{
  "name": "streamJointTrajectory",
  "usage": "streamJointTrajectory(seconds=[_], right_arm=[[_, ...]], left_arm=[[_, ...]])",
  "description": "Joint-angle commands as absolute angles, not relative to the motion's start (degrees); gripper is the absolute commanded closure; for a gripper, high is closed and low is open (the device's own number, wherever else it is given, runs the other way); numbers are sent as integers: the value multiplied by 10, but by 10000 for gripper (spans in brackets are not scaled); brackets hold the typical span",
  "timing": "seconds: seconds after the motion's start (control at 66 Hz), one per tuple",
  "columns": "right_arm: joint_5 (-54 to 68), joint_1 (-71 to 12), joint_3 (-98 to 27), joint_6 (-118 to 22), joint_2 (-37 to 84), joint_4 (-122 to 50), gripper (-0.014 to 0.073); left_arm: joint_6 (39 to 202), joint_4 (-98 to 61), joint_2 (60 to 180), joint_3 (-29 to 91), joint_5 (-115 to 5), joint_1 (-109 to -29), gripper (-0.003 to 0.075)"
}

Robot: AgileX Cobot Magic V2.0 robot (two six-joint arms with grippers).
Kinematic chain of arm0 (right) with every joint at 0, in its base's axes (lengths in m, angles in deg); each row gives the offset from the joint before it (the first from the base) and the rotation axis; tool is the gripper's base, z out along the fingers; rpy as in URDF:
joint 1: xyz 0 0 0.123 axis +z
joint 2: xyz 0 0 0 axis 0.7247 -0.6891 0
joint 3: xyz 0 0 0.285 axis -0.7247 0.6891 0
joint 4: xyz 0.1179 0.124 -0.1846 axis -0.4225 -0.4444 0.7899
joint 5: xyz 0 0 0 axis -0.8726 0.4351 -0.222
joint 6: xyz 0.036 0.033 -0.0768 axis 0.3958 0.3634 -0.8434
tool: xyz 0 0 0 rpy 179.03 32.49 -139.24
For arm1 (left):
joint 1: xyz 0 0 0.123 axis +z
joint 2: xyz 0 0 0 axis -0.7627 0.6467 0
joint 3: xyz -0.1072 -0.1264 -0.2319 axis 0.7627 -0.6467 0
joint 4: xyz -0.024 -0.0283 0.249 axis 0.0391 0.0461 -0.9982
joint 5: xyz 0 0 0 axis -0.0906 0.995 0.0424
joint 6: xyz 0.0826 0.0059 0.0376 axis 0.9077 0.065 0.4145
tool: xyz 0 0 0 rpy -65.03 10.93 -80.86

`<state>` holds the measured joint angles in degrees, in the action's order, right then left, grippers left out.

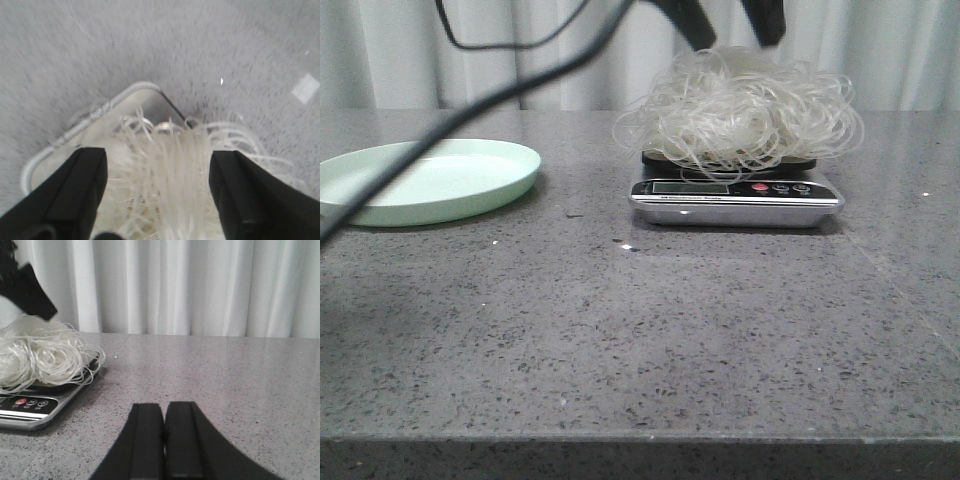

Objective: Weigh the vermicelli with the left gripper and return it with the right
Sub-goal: 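Open the left gripper to drop the vermicelli onto the scale, then withdraw the left gripper and hold while the scale reads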

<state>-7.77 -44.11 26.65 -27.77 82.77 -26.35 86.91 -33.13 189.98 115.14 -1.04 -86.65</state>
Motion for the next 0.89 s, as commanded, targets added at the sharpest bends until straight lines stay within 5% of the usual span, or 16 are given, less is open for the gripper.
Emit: streamJointTrajectory(seconds=[0.0,0.515,0.879], right_arm=[[-121,-443,262,-278,838,-261,433],[-121,-443,262,-278,838,-261,433],[-121,-443,262,-278,838,-261,433]], left_arm=[[870,-361,1848,1214,-2,-870,219],[847,-446,1745,1211,43,-798,401],[854,-456,1574,889,-56,-761,589]])
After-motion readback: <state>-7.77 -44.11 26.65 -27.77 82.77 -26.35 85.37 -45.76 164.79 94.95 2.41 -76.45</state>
